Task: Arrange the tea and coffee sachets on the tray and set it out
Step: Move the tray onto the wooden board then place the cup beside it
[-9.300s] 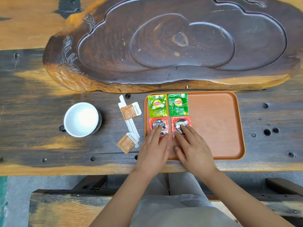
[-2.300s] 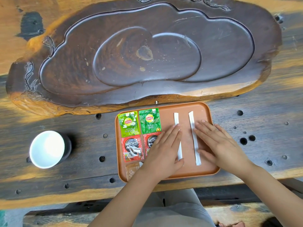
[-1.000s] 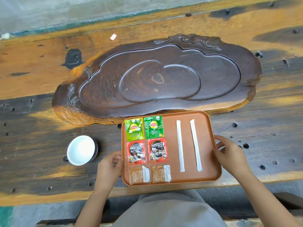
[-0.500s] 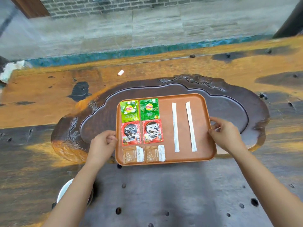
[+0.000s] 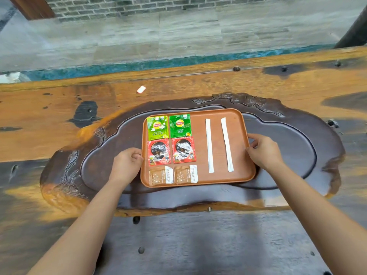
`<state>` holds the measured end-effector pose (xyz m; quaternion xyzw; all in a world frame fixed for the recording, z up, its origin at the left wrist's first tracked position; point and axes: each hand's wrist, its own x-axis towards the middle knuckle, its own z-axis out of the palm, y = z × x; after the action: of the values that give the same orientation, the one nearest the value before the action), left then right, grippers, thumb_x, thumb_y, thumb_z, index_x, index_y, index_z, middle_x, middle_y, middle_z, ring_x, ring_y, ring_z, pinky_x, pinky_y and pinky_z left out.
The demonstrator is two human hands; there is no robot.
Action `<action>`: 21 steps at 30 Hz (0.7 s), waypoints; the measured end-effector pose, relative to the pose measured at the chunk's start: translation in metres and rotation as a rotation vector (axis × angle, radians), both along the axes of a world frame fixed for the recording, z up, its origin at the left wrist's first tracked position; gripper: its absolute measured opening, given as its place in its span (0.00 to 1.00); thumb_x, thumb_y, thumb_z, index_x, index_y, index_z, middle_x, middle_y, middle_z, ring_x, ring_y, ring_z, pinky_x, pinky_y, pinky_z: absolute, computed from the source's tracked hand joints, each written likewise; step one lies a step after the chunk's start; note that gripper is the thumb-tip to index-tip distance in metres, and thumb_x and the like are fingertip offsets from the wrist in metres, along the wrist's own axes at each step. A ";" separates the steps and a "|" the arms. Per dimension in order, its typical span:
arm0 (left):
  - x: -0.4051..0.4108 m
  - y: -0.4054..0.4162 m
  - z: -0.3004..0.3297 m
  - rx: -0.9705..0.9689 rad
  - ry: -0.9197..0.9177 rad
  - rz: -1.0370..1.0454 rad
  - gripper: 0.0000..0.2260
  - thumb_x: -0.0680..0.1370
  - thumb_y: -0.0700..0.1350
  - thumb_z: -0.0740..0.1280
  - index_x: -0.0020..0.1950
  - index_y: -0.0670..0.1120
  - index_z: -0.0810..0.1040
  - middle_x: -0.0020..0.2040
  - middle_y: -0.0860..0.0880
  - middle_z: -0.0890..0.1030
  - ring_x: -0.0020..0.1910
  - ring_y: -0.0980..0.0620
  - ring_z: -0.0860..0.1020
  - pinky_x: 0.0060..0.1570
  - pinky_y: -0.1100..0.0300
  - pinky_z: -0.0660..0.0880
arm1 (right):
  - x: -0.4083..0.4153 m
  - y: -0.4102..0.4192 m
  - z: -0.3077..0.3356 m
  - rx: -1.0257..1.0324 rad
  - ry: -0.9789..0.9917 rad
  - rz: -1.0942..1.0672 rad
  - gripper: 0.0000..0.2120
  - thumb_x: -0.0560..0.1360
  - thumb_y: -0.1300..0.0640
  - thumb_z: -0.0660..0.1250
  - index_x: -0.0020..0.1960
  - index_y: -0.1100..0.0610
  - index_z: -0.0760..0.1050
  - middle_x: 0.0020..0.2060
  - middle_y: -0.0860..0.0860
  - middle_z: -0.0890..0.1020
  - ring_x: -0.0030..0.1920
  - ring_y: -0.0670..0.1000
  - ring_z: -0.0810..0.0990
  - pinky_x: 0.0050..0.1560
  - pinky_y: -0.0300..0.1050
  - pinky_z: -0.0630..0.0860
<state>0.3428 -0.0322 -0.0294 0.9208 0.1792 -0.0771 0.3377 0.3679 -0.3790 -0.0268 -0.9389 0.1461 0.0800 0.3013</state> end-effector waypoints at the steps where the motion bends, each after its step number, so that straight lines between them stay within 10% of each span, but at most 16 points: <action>1: 0.000 -0.001 -0.002 0.002 -0.002 -0.002 0.09 0.74 0.36 0.62 0.45 0.46 0.81 0.37 0.47 0.80 0.42 0.45 0.80 0.50 0.52 0.77 | 0.001 0.000 -0.003 -0.004 -0.004 -0.006 0.23 0.71 0.67 0.58 0.62 0.51 0.76 0.39 0.57 0.81 0.51 0.61 0.78 0.46 0.47 0.74; 21: -0.004 -0.002 -0.008 -0.087 -0.001 0.076 0.13 0.74 0.37 0.59 0.49 0.46 0.82 0.44 0.44 0.84 0.46 0.46 0.80 0.53 0.49 0.77 | -0.003 0.003 -0.011 -0.040 -0.004 0.004 0.22 0.72 0.66 0.58 0.63 0.52 0.75 0.45 0.60 0.84 0.52 0.62 0.78 0.49 0.49 0.75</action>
<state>0.3384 -0.0346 -0.0376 0.8978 0.2102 -0.0715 0.3803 0.3645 -0.3756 -0.0375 -0.9452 0.1453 0.0756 0.2826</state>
